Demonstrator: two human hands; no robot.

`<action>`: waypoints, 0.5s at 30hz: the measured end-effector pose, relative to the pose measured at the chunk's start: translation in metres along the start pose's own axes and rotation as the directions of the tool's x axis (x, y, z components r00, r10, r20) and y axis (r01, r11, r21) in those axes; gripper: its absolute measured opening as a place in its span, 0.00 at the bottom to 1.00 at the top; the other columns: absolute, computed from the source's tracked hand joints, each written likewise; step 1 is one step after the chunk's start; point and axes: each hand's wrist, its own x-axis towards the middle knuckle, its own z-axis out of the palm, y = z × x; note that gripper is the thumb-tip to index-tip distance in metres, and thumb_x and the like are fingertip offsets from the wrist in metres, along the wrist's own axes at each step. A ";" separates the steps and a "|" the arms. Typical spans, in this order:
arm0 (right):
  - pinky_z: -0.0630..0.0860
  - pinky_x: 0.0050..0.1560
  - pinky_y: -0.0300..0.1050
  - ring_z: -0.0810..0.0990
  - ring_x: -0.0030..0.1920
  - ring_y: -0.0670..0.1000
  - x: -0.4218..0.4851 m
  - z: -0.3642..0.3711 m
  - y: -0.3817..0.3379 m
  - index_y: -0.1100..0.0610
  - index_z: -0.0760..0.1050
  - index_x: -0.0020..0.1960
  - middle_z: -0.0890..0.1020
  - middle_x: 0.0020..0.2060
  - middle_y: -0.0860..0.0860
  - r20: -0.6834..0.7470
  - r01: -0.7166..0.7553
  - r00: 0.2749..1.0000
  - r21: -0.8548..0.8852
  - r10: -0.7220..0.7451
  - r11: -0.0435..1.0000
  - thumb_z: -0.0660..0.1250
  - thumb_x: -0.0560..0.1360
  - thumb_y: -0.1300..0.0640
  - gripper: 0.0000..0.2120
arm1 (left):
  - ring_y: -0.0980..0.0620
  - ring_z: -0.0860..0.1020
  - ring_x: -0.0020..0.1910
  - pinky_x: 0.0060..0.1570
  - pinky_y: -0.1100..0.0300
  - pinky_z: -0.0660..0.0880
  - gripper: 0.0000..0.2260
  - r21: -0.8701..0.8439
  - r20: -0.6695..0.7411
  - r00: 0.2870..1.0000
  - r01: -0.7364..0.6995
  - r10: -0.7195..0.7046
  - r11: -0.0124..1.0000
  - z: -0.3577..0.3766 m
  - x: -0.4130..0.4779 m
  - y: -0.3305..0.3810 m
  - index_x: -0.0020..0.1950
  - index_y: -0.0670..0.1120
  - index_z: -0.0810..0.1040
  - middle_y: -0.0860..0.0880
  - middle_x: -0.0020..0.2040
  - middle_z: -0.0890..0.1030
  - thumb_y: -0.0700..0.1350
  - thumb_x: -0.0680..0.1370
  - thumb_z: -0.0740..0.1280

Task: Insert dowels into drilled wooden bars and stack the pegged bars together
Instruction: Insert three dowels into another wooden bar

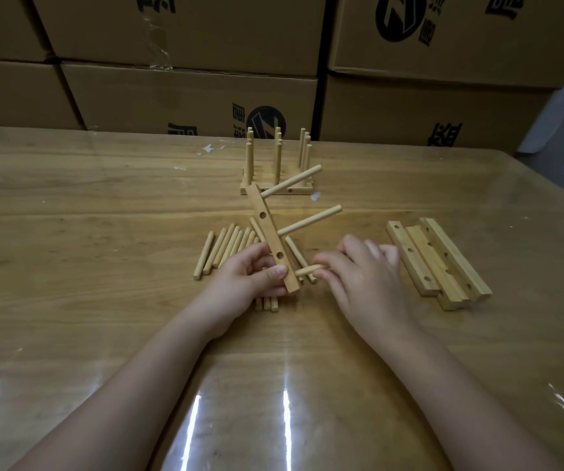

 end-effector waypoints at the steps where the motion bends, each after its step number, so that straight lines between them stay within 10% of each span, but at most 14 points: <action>1: 0.60 0.45 0.47 0.74 0.38 0.53 0.001 0.000 -0.001 0.54 0.82 0.48 0.75 0.38 0.50 -0.011 0.002 1.000 0.013 -0.002 1.000 0.69 0.71 0.55 0.06 | 0.50 0.82 0.48 0.44 0.63 0.79 0.17 0.001 -0.002 1.000 0.004 -0.004 1.000 0.000 -0.001 0.000 0.65 0.41 0.72 0.34 0.57 0.77 0.36 0.76 0.65; 15: 0.59 0.44 0.47 0.67 0.38 0.49 -0.001 0.002 -0.004 0.52 0.82 0.45 0.72 0.37 0.48 -0.012 0.050 0.999 0.032 -0.049 0.998 0.71 0.70 0.61 0.06 | 0.54 0.83 0.46 0.42 0.65 0.78 0.15 0.030 0.071 0.997 -0.042 0.040 0.999 -0.003 -0.001 0.000 0.60 0.48 0.76 0.49 0.48 0.83 0.34 0.76 0.64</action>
